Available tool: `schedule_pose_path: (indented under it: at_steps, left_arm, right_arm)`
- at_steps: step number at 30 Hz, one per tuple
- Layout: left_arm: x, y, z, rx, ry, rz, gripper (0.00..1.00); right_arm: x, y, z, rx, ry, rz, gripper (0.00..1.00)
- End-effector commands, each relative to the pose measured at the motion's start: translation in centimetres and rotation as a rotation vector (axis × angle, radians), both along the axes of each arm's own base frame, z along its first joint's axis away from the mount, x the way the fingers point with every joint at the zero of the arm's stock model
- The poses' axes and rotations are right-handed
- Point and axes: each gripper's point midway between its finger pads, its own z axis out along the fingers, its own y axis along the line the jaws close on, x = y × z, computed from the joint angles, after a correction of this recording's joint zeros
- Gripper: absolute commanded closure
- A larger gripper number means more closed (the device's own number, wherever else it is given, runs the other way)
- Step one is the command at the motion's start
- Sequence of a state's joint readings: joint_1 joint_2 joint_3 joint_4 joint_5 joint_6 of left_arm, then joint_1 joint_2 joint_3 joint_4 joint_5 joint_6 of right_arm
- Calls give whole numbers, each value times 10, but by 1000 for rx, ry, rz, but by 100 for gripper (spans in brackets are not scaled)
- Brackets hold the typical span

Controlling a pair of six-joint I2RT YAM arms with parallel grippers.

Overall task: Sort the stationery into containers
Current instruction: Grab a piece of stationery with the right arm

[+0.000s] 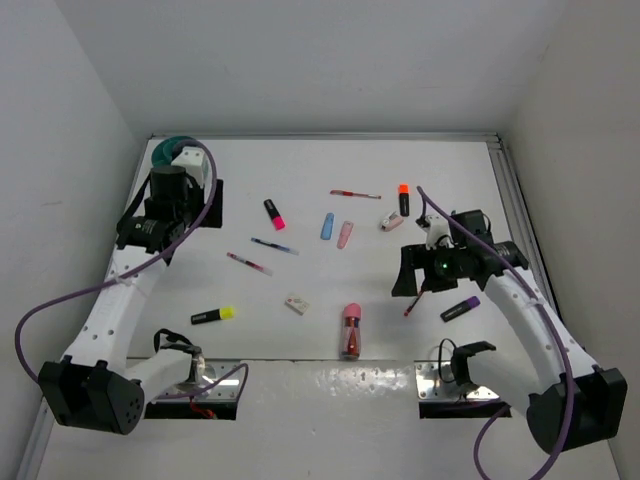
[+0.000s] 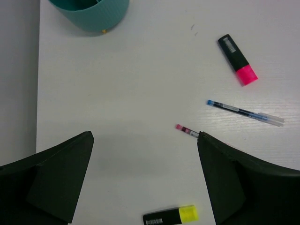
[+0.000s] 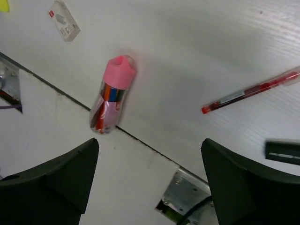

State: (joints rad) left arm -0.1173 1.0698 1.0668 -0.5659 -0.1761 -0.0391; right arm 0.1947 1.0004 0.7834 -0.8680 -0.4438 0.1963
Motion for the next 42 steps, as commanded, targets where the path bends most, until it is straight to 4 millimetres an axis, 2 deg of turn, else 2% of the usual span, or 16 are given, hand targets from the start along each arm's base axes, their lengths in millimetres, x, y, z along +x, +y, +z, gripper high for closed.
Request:
schedule_pose_path:
  at_steps: [1,4,5,8,10,15,19,26,31,42]
  left_arm:
    - [11,13,27,-13,-80,128,0]
    - [13,26,32,12,-70,206,0]
    - [13,29,32,18,-66,222,0]
    - [14,39,27,42,-54,284,0]
    - [15,46,24,40,-47,316,0]
    - [12,59,12,77,-5,331,0]
    - [11,58,3,80,21,308,0]
    - [24,57,5,42,6,287,0]
    - [32,48,10,-11,4,246,0]
    - [39,38,36,-90,-56,203,0]
  right_arm:
    - [4,21,-2,56,70,-121,11]
    - [4,45,-3,64,130,-186,14]
    - [5,48,-7,35,134,-196,21]
    - [-1,49,-28,-58,253,-273,31]
    - [-7,51,-38,-119,304,-281,31]
    - [-6,72,-49,-183,253,-257,33]
    - [-9,97,-51,-180,279,-238,34]
    - [-16,110,-67,-255,371,-262,35]
    - [-31,122,-85,-293,438,-263,36]
    - [-60,111,-114,-396,480,-271,42]
